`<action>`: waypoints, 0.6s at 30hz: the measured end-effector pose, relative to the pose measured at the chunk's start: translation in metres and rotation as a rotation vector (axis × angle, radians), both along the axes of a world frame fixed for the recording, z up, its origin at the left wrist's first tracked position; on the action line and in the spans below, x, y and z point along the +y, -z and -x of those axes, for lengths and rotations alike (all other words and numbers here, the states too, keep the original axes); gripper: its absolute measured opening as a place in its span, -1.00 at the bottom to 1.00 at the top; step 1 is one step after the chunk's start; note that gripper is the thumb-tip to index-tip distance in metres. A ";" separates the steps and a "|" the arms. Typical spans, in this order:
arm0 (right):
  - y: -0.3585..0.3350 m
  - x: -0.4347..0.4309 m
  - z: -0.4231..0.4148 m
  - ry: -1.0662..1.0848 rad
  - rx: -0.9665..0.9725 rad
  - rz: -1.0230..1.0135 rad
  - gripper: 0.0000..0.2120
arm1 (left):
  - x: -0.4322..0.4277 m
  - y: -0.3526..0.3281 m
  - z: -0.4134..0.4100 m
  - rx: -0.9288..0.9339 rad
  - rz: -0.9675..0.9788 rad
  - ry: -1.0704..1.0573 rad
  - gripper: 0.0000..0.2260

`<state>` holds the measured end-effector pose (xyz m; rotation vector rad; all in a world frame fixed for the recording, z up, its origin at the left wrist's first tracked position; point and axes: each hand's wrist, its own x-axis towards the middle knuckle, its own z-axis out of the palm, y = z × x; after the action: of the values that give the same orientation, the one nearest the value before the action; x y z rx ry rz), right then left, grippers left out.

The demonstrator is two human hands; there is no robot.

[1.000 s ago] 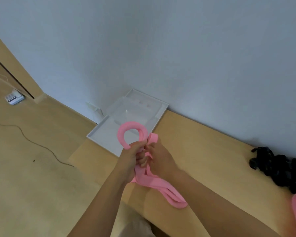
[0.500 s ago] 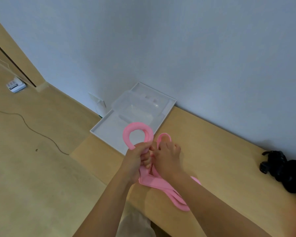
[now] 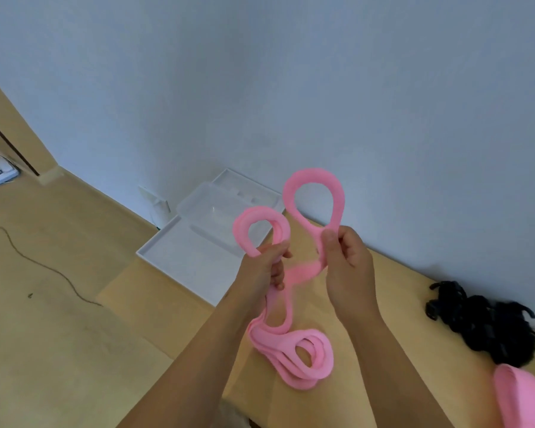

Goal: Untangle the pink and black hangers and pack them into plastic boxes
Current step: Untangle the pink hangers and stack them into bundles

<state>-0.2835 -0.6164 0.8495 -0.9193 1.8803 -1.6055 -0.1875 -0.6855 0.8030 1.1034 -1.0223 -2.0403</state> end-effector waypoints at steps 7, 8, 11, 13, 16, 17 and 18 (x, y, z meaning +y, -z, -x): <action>-0.042 0.030 -0.009 -0.110 -0.389 0.134 -0.71 | 0.018 -0.038 0.033 0.128 0.110 0.080 -0.80; -0.041 0.032 -0.009 -0.088 -0.390 0.137 -0.71 | 0.022 -0.044 0.036 0.151 0.134 0.093 -0.76; -0.039 0.039 -0.006 -0.036 -0.407 0.158 -0.71 | 0.034 -0.063 0.042 0.268 0.108 0.132 -0.64; -0.041 0.044 -0.005 -0.032 -0.418 0.164 -0.71 | 0.041 -0.076 0.043 0.328 0.010 0.155 -0.61; -0.049 0.050 -0.004 -0.012 -0.409 0.168 -0.69 | 0.052 -0.091 0.048 0.362 -0.094 0.203 -0.54; -0.051 0.051 -0.003 -0.004 -0.395 0.169 -0.69 | 0.055 -0.094 0.050 0.369 -0.074 0.206 -0.52; -0.054 0.052 -0.002 0.006 -0.386 0.176 -0.68 | 0.058 -0.097 0.053 0.376 -0.052 0.205 -0.51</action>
<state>-0.2812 -0.5640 0.9032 -0.6149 1.4974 -1.8226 -0.2401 -0.6275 0.9005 0.6211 -0.9221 -2.3338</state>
